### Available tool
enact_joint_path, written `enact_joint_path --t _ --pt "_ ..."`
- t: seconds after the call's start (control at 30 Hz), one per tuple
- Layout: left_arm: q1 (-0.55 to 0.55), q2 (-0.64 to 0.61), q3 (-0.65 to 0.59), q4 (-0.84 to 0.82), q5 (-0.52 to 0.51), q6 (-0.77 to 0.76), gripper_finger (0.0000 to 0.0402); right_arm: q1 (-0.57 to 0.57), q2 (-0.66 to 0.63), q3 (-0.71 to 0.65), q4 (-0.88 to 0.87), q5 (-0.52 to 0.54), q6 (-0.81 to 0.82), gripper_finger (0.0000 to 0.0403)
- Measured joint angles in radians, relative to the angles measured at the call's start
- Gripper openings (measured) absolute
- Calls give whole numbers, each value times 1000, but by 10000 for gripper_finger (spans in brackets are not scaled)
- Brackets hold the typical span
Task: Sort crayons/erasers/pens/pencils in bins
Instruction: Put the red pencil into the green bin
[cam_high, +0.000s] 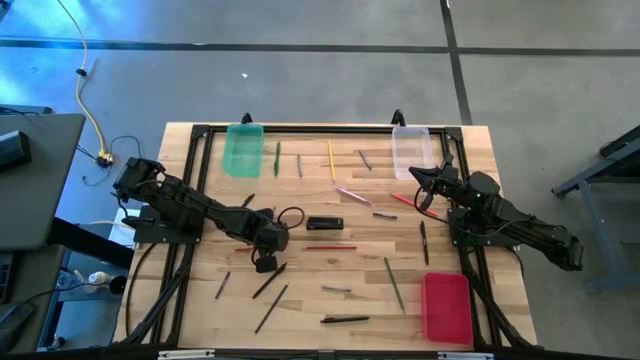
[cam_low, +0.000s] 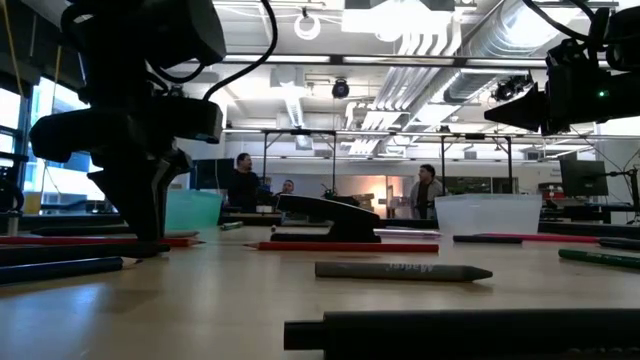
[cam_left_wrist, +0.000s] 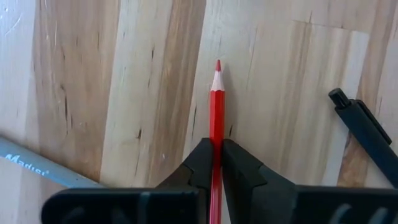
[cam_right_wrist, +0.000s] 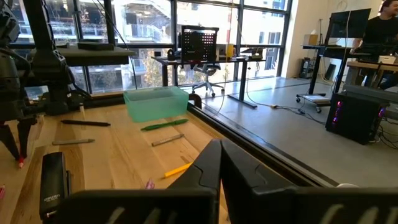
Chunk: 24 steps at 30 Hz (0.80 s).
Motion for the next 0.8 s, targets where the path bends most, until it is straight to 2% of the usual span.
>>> enact_joint_path --t 0.47,0.8 --pt "16 -183 -1 -15 -5 -42 7 0 0 0 0 0 0 0" --pt "144 -409 0 -12 -19 -35 6 0 0 0 0 0 0 0"
